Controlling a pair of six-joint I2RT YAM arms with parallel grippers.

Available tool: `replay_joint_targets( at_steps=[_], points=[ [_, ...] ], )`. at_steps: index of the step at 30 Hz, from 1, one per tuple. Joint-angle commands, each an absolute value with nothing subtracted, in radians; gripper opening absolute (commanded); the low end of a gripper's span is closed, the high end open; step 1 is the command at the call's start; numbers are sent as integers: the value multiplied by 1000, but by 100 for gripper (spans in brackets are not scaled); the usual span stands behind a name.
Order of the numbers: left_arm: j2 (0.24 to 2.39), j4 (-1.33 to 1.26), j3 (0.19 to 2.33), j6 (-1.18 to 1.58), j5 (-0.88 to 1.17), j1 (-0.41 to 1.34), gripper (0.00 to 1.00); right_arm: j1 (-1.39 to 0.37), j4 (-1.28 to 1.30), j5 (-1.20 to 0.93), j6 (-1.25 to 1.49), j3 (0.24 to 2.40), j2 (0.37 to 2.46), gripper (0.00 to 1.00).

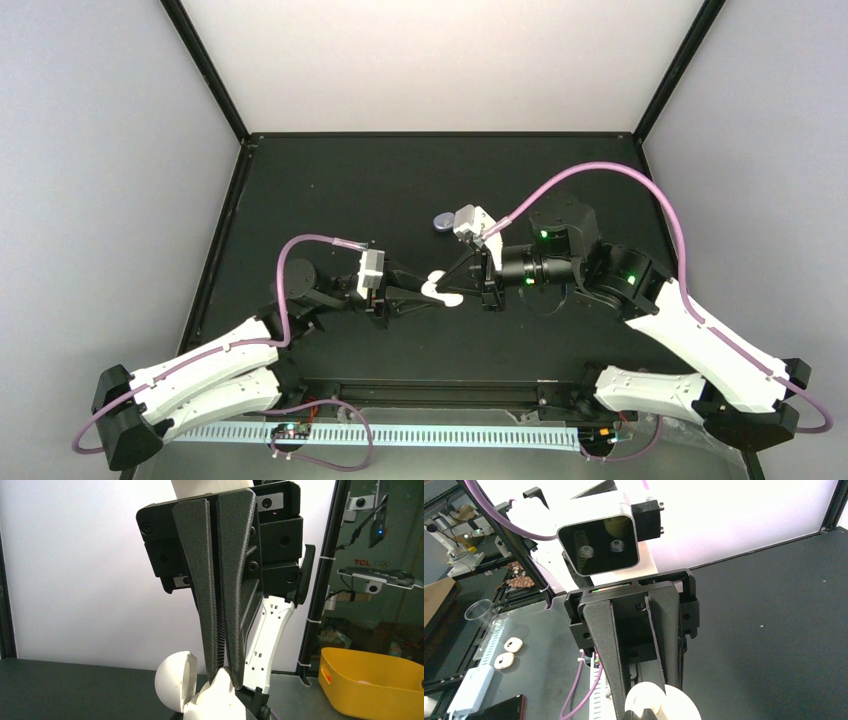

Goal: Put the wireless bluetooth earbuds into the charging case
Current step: Adjust the earbud with the charging case.

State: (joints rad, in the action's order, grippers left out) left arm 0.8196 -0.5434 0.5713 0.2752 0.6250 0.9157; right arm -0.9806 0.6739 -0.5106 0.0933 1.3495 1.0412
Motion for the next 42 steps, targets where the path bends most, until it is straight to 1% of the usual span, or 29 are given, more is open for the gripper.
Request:
replay_joint_targets(
  at_steps=[1,11,24,32,42],
  points=[
    [814,-684,621,287,642,922,2,-1006,770,-471,81,1337,1081,1],
    [810,-724,627,288,616,922,1,-1027,790,-418,76,1322,1095,1],
    [792,-754,617,298,592,922,2,-1027,682,-319,174,1278,1031,1],
    [813,-736,610,282,649,923,2,-1026,646,-370,231,1320,1026,1],
    [804,-750,592,265,656,923,2,-1025,626,-408,273,1335,1023,1]
  ],
)
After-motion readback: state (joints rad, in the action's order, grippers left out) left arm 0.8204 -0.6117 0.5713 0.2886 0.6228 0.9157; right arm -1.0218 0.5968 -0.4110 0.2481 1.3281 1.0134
